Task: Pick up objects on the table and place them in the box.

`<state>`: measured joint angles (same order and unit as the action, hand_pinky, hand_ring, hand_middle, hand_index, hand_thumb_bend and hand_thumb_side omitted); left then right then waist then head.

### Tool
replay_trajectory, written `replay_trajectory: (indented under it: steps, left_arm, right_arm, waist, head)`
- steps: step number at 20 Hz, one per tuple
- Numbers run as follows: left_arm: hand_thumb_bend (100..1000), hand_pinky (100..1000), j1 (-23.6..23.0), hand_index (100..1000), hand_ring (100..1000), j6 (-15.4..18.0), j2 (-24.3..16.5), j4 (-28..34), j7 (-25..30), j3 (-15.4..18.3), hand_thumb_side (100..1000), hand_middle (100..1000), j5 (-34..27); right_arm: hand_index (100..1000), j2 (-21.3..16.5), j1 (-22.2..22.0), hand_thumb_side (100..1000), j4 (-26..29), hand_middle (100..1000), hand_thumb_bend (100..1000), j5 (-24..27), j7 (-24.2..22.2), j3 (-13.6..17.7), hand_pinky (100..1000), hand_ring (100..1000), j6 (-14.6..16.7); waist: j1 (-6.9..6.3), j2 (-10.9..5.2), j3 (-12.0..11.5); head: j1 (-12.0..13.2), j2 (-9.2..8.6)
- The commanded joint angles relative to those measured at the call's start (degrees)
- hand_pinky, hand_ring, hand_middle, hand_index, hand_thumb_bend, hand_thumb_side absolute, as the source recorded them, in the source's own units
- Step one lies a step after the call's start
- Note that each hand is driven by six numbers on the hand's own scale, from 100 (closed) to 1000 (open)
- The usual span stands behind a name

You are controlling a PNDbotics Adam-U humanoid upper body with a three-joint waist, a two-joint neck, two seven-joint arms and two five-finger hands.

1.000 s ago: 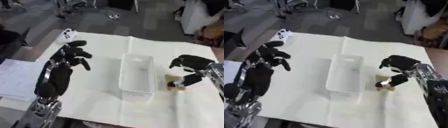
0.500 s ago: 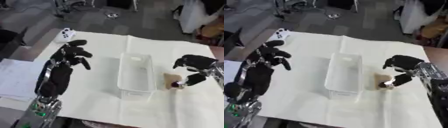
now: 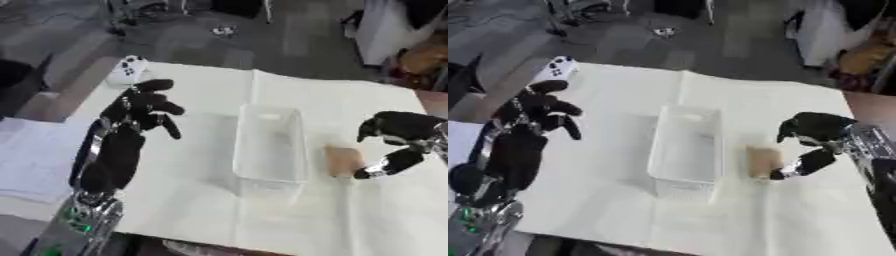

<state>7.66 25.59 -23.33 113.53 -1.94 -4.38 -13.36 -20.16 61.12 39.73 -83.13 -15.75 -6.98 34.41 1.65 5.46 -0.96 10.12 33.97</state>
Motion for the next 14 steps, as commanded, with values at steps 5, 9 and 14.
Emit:
replay_trajectory:
  steps: [5,9,14]
  left_arm:
    - [653,415,0.6,738,660,-0.1,-1.2,1.1,0.0,-0.1,809,789,0.0]
    - [652,417,1.2,738,660,-0.1,-1.1,1.1,0.2,-0.3,807,789,-0.3]
    - [653,417,2.1,738,660,-0.3,-1.0,1.1,0.6,-0.5,806,789,-0.9]
  right_arm:
    - [835,-0.5,0.5,987,0.9,836,765,-0.7,0.3,0.3,996,882,-0.2]
    - [835,0.1,0.5,978,0.8,835,756,-0.9,0.6,0.4,995,880,-0.6]
    - [834,0.5,0.6,985,0.6,834,754,-1.2,0.9,0.5,996,880,-1.0]
  waist:
    - [-0.20,-0.90,-0.3]
    - [-0.14,-0.72,-1.0]
    - [0.13,-0.30,-1.8]
  head:
    - [0.2,-0.04]
    - [0.1,-0.36]
    - [0.3,-0.95]
